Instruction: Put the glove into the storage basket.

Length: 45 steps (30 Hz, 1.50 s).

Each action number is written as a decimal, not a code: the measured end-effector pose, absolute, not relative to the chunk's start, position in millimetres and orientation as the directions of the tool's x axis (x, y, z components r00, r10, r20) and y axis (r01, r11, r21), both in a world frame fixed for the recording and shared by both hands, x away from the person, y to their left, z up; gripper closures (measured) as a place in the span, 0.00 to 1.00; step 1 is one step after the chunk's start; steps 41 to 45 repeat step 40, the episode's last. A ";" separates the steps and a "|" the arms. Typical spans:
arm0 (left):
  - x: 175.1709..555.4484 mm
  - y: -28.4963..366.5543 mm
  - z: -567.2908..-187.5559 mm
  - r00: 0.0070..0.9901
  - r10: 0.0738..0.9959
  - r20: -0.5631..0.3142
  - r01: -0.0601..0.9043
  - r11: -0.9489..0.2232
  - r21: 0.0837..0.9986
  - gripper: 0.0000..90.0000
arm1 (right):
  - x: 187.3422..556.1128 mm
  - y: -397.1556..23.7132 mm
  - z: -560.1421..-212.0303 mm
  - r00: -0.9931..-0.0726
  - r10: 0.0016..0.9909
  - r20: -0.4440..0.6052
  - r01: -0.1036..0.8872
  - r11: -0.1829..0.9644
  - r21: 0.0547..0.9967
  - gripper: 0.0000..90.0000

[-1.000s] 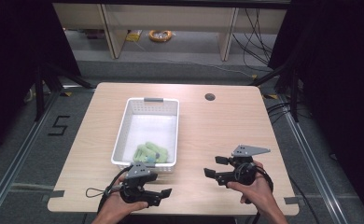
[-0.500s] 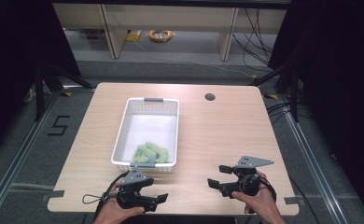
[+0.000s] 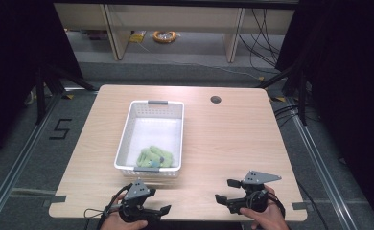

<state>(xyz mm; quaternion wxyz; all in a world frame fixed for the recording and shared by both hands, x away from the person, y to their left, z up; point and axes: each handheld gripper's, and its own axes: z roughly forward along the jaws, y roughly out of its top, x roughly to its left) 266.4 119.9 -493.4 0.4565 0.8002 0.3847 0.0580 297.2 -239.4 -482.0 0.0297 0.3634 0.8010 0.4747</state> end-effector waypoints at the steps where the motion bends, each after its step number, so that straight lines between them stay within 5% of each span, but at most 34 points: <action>1: 265.9 120.2 -493.7 0.700 0.671 -0.246 0.559 -0.300 0.773 0.23 | 293.3 -238.1 -482.3 -0.722 0.613 0.320 0.575 0.274 0.771 0.23; 19: 252.3 117.6 -503.3 0.725 0.655 -0.212 0.537 -0.344 0.771 0.20 | 274.8 -238.1 -497.3 -0.753 0.627 0.199 0.530 0.400 0.747 0.21; 45: 255.6 119.1 -505.0 0.730 0.650 -0.213 0.542 -0.359 0.760 0.20 | 275.8 -238.4 -499.2 -0.765 0.614 0.193 0.525 0.422 0.740 0.21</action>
